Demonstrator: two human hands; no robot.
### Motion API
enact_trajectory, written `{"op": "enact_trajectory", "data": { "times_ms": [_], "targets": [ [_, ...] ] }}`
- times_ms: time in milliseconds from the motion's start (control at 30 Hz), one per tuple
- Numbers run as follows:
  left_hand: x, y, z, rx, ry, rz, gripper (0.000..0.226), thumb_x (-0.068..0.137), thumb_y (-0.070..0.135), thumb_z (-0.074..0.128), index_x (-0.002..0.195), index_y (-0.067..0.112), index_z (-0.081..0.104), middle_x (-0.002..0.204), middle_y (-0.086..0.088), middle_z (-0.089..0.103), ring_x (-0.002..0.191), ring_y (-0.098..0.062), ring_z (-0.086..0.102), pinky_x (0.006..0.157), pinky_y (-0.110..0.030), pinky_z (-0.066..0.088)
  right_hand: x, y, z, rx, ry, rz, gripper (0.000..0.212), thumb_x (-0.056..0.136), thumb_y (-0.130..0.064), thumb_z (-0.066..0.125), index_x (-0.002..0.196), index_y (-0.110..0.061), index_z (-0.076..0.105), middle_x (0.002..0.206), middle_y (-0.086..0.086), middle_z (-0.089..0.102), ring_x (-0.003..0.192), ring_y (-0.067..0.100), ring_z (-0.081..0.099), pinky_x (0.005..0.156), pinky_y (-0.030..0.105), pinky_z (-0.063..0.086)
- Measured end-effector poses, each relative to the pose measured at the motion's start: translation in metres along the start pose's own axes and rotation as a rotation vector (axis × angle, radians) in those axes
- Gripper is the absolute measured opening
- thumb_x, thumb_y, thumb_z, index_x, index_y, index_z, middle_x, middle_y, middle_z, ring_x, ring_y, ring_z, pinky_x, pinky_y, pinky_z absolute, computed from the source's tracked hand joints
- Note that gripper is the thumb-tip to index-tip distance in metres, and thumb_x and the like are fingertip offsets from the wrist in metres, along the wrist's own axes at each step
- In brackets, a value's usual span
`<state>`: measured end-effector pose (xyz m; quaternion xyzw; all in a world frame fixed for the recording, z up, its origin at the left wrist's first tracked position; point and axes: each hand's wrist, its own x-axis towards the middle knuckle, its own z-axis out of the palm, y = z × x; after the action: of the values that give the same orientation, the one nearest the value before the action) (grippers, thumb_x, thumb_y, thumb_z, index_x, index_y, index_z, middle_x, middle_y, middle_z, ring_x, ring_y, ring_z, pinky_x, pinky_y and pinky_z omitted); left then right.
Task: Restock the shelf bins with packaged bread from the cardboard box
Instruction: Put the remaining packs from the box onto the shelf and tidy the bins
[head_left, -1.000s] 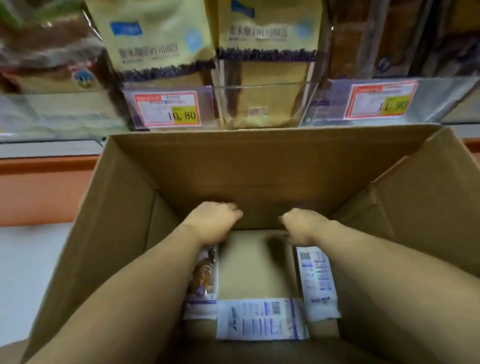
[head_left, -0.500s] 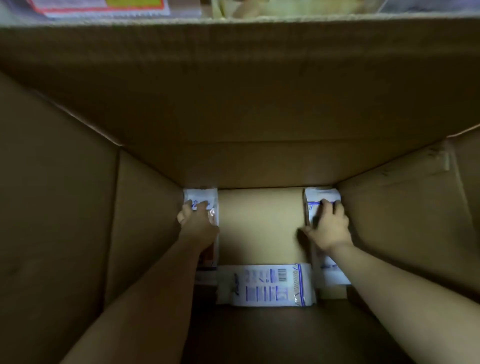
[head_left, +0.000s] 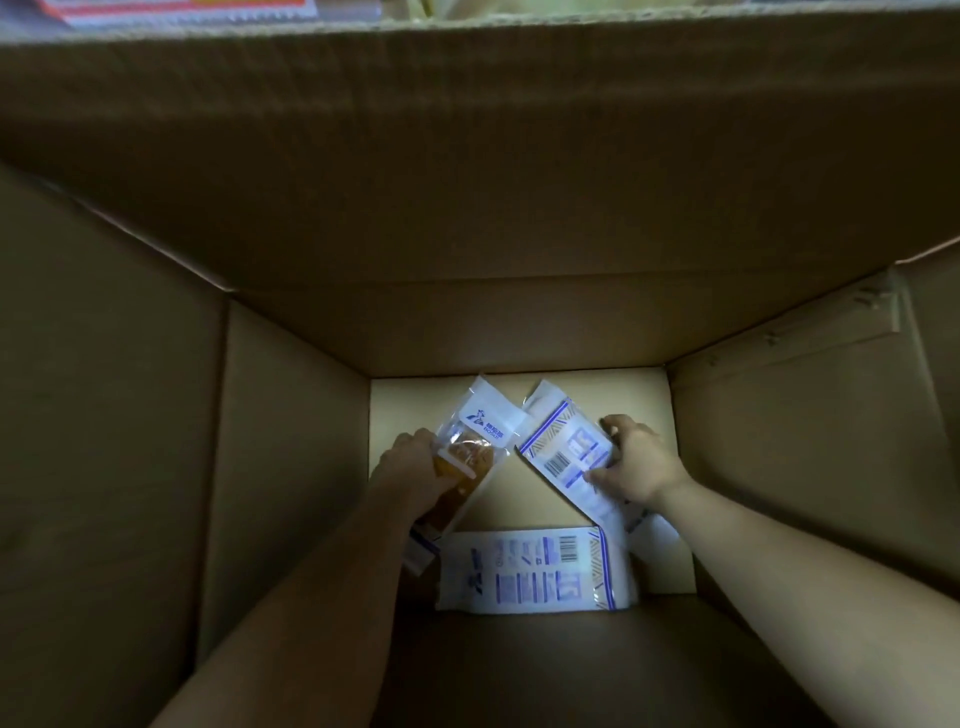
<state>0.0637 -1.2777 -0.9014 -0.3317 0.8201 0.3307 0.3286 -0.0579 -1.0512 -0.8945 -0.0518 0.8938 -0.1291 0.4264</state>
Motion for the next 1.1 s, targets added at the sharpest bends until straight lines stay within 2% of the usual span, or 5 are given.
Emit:
{"op": "enact_trajectory", "data": {
  "times_ms": [133, 367, 633, 767, 1100],
  "targets": [
    [0.005, 0.003, 0.000, -0.092, -0.015, 0.038, 0.053, 0.079, 0.025, 0.074, 0.123, 0.011, 0.048, 0.118, -0.009, 0.055, 0.104, -0.023, 0.055, 0.077, -0.028, 0.043, 0.004, -0.007, -0.008, 0.011, -0.134, 0.007, 0.073, 0.073, -0.025, 0.081, 0.134, -0.008, 0.046, 0.125, 0.009, 0.058, 0.113, 0.024, 0.057, 0.090, 0.026, 0.044],
    [0.005, 0.024, -0.005, 0.175, -0.031, 0.100, 0.016, 0.090, 0.020, 0.050, 0.096, 0.016, 0.065, 0.106, -0.005, 0.063, 0.103, -0.024, 0.056, 0.089, -0.036, 0.048, -0.007, -0.028, -0.027, -0.244, -0.115, -0.033, 0.032, 0.073, -0.034, 0.077, 0.066, -0.022, 0.048, 0.077, -0.002, 0.057, 0.079, 0.021, 0.058, 0.064, 0.023, 0.040],
    [-0.019, 0.067, -0.059, 0.579, -0.342, 0.082, 0.031, 0.095, 0.005, 0.045, 0.122, -0.004, 0.055, 0.126, -0.020, 0.058, 0.109, -0.031, 0.058, 0.080, -0.033, 0.044, -0.043, -0.061, -0.082, -0.509, -0.021, -0.008, 0.016, 0.082, -0.027, 0.064, 0.090, -0.014, 0.061, 0.100, 0.009, 0.065, 0.098, 0.028, 0.062, 0.070, 0.026, 0.043],
    [-0.048, 0.090, -0.106, 0.650, -0.421, 0.012, 0.054, 0.085, -0.009, 0.056, 0.137, -0.003, 0.043, 0.137, -0.017, 0.051, 0.116, -0.031, 0.054, 0.087, -0.034, 0.044, -0.074, -0.083, -0.114, -0.592, -0.124, 0.050, 0.020, 0.084, -0.017, 0.066, 0.068, -0.011, 0.055, 0.035, -0.001, 0.054, 0.052, 0.017, 0.060, 0.065, 0.026, 0.048],
    [-0.151, 0.126, -0.173, 0.545, -0.226, -0.022, 0.025, 0.098, 0.014, 0.042, 0.108, -0.002, 0.059, 0.092, -0.014, 0.062, 0.083, -0.026, 0.062, 0.076, -0.035, 0.051, -0.193, -0.113, -0.171, -0.718, 0.308, -0.239, 0.034, 0.087, -0.004, 0.055, 0.120, -0.011, 0.059, 0.114, 0.013, 0.060, 0.103, 0.032, 0.062, 0.072, 0.032, 0.045]
  ]
}}
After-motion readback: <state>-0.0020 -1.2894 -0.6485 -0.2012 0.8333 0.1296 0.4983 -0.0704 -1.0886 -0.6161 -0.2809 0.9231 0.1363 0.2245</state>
